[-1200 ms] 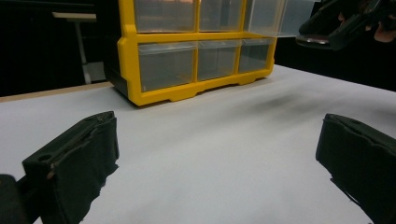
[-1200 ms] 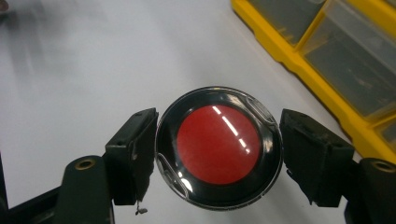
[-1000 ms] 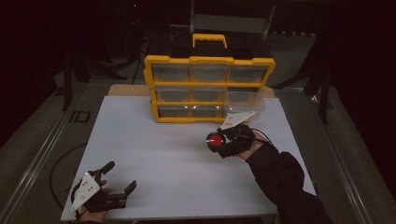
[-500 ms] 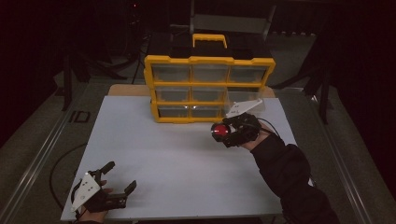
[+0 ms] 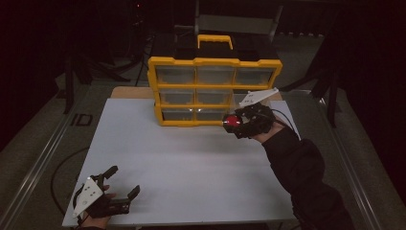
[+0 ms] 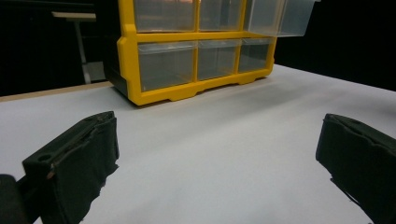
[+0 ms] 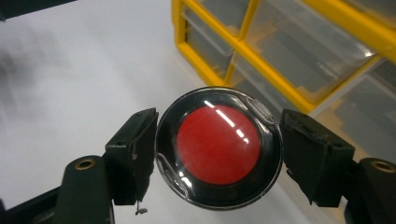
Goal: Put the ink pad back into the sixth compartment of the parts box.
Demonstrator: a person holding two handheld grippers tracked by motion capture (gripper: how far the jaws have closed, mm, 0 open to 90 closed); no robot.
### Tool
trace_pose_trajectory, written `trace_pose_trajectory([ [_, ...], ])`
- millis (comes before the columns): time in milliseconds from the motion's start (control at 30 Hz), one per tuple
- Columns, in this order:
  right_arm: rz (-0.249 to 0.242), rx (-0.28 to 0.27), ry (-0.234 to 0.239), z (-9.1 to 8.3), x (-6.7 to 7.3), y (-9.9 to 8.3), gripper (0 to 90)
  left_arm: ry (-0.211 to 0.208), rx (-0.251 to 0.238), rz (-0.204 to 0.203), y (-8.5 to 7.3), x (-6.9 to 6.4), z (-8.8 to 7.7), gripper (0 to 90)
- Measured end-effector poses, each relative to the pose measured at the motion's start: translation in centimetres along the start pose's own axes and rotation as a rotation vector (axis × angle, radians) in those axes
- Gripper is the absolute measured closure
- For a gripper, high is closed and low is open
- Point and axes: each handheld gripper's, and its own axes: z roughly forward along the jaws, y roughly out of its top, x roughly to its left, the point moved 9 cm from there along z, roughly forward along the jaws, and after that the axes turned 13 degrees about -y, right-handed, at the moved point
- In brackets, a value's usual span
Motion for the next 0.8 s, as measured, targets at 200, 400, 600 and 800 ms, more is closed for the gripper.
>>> trace_pose_trajectory([
  [200,0.017,-0.001,-0.019,-0.2,-0.9,0.6,29.6,0.000,0.000,0.000,0.0,0.0,0.0,0.0],
  [400,0.044,-0.002,-0.035,-0.4,-1.8,1.2,29.6,0.000,-0.001,0.001,0.0,0.0,0.0,0.0],
  [600,0.045,0.000,-0.069,-0.8,-2.9,1.9,29.6,-0.001,-0.001,0.000,0.0,0.0,0.0,0.0],
  [800,0.055,0.002,-0.101,-1.0,-4.1,2.3,29.6,-0.001,-0.001,0.000,0.0,0.0,0.0,0.0],
])
